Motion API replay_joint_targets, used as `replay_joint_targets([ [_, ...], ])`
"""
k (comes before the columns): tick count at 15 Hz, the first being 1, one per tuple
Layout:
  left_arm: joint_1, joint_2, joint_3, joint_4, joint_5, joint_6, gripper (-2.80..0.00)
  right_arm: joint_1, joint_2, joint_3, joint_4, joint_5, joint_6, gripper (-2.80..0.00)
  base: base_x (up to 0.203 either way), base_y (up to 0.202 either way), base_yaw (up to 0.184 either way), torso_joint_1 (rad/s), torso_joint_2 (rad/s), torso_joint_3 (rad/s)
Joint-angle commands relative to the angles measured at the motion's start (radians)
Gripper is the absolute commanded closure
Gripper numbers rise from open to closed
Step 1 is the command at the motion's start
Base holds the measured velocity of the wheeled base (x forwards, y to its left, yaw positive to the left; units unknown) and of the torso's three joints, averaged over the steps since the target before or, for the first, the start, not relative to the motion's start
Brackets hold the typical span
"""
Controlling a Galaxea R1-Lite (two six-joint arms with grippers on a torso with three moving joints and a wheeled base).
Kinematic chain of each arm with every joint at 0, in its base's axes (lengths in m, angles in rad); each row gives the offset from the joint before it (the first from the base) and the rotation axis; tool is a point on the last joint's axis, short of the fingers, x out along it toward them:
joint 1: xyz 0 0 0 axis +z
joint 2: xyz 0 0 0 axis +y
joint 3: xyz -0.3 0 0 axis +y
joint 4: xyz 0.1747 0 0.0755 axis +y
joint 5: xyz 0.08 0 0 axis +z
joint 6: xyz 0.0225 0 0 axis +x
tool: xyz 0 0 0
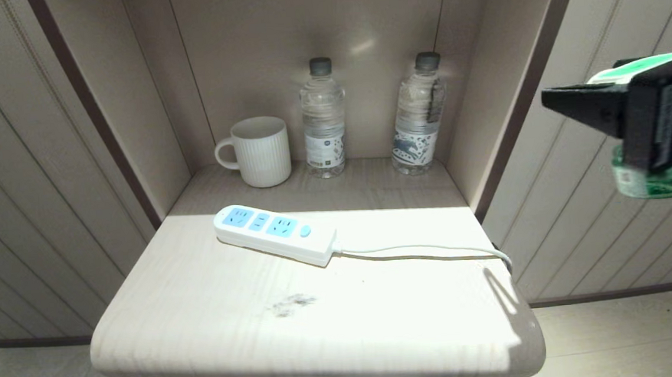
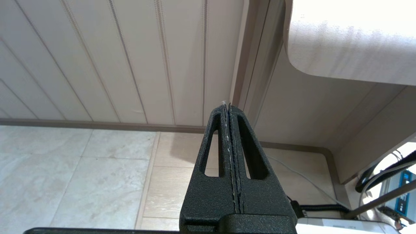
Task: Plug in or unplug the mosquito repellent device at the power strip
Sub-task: Insert the plug into the socket
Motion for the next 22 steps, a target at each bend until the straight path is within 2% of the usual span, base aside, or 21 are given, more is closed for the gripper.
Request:
replay_joint_targets([
  [1,0.001,0.002,0.000,0.001,0.001,-0.001,0.00,-0.003,-0.012,-0.206,0.460,0.086,0.158,0.00,0.000,0.000,0.000,0.000,0.00,0.000],
  [4,0.000,0.002,0.000,0.001,0.001,-0.001,0.00,-0.010,0.050,-0.483,0.850,0.205,0.347,0.00,0.000,0.000,0.000,0.000,0.00,0.000],
  [6,-0.001,0.002,0.000,0.001,0.001,-0.001,0.00,-0.037,0.132,-0.601,1.074,0.263,0.438,0.00,0.000,0.000,0.000,0.000,0.00,0.000],
  [8,0.000,0.002,0.000,0.001,0.001,-0.001,0.00,-0.068,0.161,-0.606,1.132,0.328,0.455,0.00,0.000,0.000,0.000,0.000,0.00,0.000],
  [10,0.000,0.002,0.000,0.001,0.001,-0.001,0.00,-0.062,0.165,-0.606,1.206,0.377,0.451,0.00,0.000,0.000,0.000,0.000,0.00,0.000],
  [13,0.000,0.002,0.000,0.001,0.001,-0.001,0.00,-0.069,0.159,-0.606,1.236,0.483,0.426,0.00,0.000,0.000,0.000,0.000,0.00,0.000],
  [22,0.000,0.002,0.000,0.001,0.000,-0.001,0.00,-0.085,0.163,-0.568,1.197,0.615,0.437,0.00,0.000,0.000,0.000,0.000,0.00,0.000],
])
